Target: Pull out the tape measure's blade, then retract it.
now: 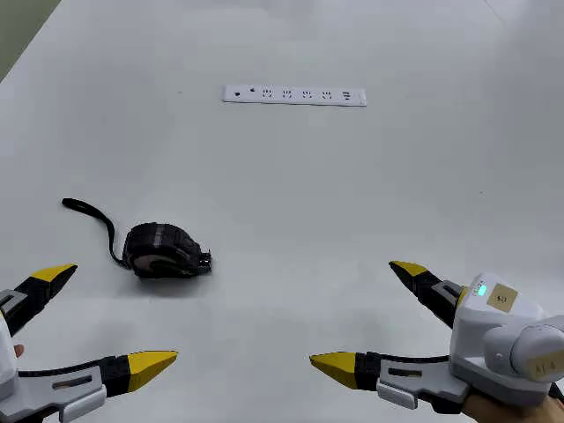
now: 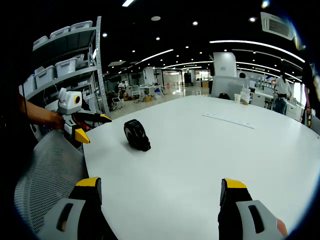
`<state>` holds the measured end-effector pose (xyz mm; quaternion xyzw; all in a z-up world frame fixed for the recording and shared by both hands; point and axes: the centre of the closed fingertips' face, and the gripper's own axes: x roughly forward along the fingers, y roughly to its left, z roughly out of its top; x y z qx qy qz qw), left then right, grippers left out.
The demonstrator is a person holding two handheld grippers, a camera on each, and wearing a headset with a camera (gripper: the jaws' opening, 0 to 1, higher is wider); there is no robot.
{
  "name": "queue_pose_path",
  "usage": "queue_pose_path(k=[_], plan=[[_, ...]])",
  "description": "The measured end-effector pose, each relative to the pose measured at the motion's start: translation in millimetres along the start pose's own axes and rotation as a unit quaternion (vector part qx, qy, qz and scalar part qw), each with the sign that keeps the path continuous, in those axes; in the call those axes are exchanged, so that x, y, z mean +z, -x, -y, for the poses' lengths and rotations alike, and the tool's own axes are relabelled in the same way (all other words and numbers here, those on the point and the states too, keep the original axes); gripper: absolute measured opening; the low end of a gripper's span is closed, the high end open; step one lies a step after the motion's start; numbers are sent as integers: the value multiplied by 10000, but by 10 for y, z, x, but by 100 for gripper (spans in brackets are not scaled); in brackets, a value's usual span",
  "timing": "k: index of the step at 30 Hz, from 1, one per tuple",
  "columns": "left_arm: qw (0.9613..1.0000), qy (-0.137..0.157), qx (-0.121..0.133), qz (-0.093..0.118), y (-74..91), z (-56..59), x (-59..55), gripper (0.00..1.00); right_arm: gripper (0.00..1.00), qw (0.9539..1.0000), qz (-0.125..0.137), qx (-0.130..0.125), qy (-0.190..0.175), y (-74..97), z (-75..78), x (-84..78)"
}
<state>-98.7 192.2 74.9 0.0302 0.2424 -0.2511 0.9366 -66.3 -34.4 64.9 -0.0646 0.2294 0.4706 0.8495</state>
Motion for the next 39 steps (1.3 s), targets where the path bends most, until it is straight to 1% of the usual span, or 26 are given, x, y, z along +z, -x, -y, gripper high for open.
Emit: queue_pose_path(k=[5,8,10,12,21,23,31,34,39], plan=[[10000,-6,-1,0,5,0,-1,99,99,10000,-16,-2,-6,5,3,-16],[10000,-14,-9,-6,7,5,-2,99,99,10000,-42,52,-38,7,-17,-30],[10000,-21,-6,-27,8,5,-9,99,99,10000,-28,29,26,9,-11,-29],[10000,-28,-8,-35,9,7,-13,99,99,10000,-58,55,-32,13,-24,-45],[10000,-74,-23,-60,16,6,-14,99,99,9999,-104,26,14,24,-10,-66],[9999,-84,-29,-66,17,2,-11,99,99,10000,-79,18,53,24,-5,-58],[9998,-151,-70,-110,19,-13,-1,99,99,9999,-123,7,28,21,24,-56],[9997,-167,-101,-134,12,-24,-3,99,99,9999,-159,40,47,11,31,-57],[9995,-230,-155,-182,-9,-50,-1,99,99,9998,-149,86,64,-9,48,-38]])
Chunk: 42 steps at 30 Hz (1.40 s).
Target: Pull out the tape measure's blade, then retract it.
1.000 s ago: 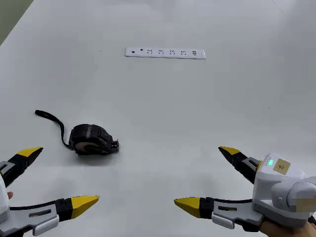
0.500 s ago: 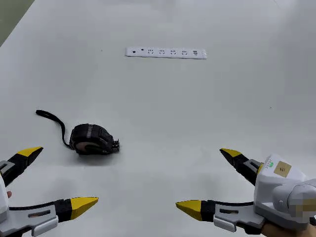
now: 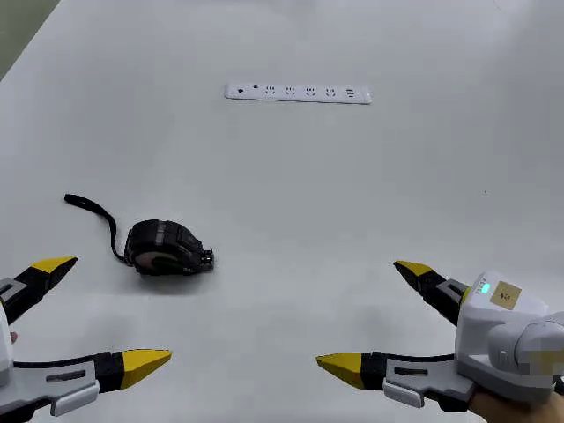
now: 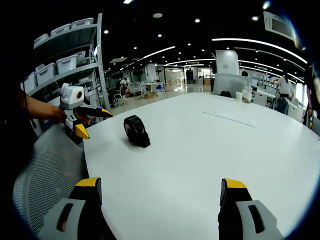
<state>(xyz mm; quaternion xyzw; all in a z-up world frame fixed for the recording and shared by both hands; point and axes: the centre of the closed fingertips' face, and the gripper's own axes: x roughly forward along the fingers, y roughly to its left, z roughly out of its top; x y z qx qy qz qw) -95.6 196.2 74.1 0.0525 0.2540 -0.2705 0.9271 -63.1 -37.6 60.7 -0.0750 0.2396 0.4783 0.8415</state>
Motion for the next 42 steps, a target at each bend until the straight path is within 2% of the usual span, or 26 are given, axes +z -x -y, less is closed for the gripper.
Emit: queue_pose_path(k=[20,30,42], plan=[[9986,-349,-299,-261,-92,-146,7,99,99,9986,-130,345,367,-154,91,55],[9961,-563,-513,-437,-176,-195,15,99,99,9968,-235,521,551,-256,138,57],[9913,-810,-789,-675,-288,-250,-30,97,96,9930,-377,797,787,-426,170,70]])
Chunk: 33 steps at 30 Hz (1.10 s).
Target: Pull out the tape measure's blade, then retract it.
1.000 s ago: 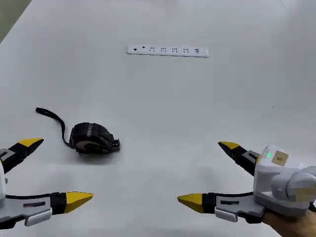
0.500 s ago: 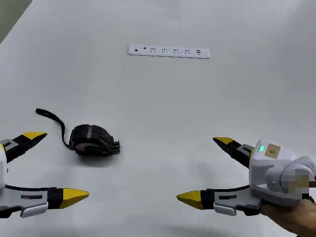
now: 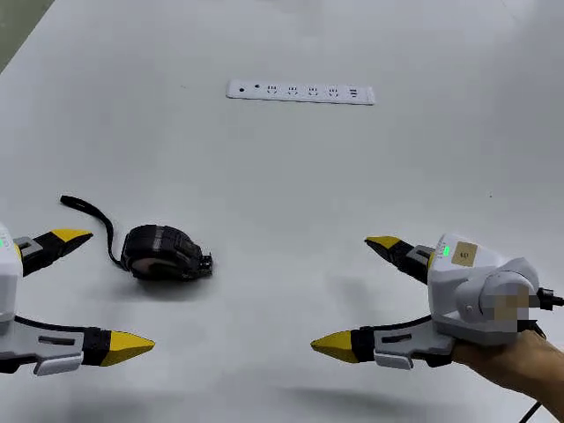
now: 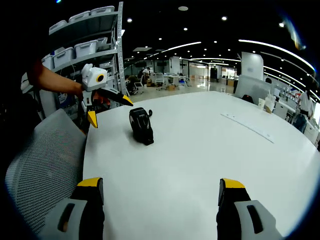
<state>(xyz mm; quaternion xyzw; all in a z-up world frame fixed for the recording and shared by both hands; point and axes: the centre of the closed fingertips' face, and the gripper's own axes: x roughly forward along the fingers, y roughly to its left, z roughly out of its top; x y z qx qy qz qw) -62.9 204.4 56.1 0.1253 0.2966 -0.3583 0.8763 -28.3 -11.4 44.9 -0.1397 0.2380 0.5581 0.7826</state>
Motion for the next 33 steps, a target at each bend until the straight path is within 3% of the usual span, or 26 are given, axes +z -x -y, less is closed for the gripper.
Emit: queue_pose_path(k=[19,33], plan=[[9973,-443,-430,-407,-133,-143,-32,80,88,9977,-85,500,453,-299,30,84],[9918,-847,-705,-652,-200,-253,-29,63,72,9900,-41,1016,979,-583,-27,210]])
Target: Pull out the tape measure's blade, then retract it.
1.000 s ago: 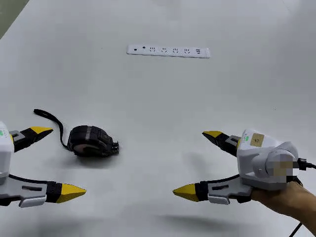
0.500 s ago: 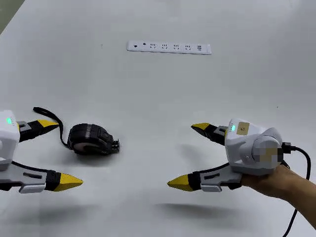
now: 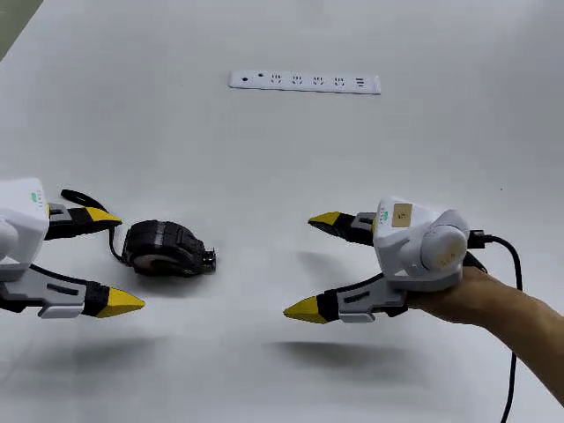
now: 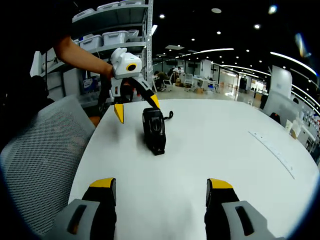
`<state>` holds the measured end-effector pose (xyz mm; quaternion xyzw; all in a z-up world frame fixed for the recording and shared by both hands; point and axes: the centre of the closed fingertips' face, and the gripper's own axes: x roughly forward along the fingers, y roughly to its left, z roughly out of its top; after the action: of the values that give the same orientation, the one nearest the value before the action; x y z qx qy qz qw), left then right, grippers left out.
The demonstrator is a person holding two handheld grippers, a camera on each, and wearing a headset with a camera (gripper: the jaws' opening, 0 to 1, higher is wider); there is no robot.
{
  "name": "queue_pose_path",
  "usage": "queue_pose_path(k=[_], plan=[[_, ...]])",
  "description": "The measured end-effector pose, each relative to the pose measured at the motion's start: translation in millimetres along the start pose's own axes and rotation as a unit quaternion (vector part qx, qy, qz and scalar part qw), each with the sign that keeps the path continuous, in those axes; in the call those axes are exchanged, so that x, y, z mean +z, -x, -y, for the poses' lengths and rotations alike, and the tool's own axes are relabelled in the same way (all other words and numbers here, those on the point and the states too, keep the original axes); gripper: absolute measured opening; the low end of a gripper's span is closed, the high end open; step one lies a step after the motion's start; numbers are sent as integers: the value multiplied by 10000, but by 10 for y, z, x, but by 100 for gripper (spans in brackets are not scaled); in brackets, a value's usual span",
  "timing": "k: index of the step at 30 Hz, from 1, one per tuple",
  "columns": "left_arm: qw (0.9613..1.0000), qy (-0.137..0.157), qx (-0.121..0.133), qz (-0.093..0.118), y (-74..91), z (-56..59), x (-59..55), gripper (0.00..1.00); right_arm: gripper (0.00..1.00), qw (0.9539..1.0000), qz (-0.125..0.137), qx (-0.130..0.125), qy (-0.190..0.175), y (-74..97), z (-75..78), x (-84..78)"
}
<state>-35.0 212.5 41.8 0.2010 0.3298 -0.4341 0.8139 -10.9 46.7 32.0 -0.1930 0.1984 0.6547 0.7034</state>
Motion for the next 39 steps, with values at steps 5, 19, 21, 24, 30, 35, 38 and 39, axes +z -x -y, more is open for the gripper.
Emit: queue_pose_path(k=[5,19,21,24,30,35,38,39], plan=[[9998,-129,-109,-90,-23,-18,-7,55,66,9997,-3,171,170,-100,-9,38],[9986,-344,-268,-314,-70,-107,-21,41,49,9974,-38,536,477,-390,-5,150],[9982,-390,-298,-341,-78,-122,-18,39,46,9969,-47,596,511,-428,-11,163],[9977,-464,-317,-381,-98,-141,-9,37,44,9962,-71,659,558,-485,-12,179],[9966,-541,-410,-457,-143,-154,1,31,37,9951,-106,752,628,-599,1,214],[9956,-608,-481,-517,-169,-182,0,29,34,9944,-131,850,619,-697,1,239],[9948,-642,-564,-558,-185,-180,2,28,32,9939,-157,896,630,-758,0,248],[9943,-674,-582,-586,-189,-180,-4,28,32,9938,-164,906,624,-774,1,250]])
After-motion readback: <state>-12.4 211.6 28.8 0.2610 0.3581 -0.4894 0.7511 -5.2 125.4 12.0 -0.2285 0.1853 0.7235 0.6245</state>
